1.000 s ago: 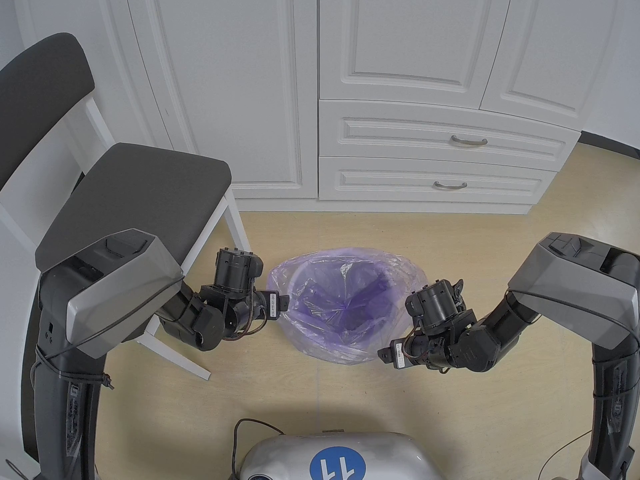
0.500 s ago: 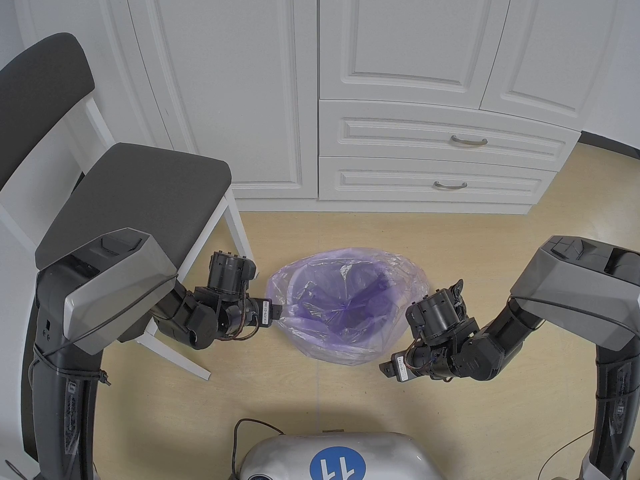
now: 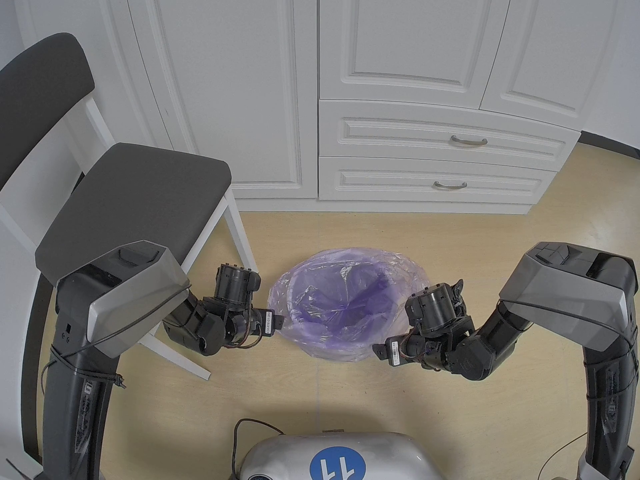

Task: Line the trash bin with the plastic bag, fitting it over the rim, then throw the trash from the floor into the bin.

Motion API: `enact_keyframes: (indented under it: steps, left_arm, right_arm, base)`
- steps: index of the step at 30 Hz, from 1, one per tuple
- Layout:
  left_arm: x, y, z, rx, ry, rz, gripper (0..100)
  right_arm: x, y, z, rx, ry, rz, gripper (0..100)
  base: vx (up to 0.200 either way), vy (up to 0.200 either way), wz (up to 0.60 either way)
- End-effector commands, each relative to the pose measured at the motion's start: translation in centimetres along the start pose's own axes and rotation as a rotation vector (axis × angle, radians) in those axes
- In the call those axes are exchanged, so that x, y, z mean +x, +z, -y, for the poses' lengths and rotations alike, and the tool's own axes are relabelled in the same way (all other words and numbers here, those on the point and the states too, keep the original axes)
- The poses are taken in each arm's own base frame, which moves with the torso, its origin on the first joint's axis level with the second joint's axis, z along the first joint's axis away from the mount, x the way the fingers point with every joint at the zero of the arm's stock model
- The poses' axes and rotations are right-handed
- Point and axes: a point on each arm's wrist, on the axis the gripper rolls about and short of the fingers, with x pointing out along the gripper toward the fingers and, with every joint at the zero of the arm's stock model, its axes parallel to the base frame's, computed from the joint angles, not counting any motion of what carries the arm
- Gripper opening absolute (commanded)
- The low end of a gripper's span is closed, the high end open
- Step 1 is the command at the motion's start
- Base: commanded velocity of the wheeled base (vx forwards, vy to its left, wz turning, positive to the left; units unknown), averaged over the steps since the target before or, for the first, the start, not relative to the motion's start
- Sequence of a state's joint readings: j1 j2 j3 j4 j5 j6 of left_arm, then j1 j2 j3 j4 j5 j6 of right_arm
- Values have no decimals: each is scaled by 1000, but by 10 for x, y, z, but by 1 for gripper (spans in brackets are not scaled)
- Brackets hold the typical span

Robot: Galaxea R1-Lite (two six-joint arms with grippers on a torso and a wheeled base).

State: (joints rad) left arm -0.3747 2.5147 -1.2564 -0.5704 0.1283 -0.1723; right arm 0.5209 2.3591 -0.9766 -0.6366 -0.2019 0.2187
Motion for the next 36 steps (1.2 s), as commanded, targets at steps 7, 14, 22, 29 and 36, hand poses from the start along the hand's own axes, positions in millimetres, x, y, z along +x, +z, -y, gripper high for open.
enact_keyframes:
  steps: [7,14,22,29,36]
  left_arm:
    - [10,-3,-1,-77,-51,-12,100]
    - [2,6,2,-98,-68,13,100]
    - [-3,2,9,-87,-81,9,100]
    - [-2,0,9,-85,-81,4,100]
    - [0,-1,8,-84,-80,-1,100]
  right_arm:
    - [-27,13,9,-8,1,55,100]
    - [-49,22,11,-52,4,89,100]
    - [-66,2,27,-239,-22,-83,100]
    - [-24,-2,36,-194,-47,-50,100]
    - [-38,28,32,-63,-11,113,100]
  base:
    - [0,0,0]
    - [0,0,0]
    - [0,0,0]
    - [0,0,0]
    - [0,0,0]
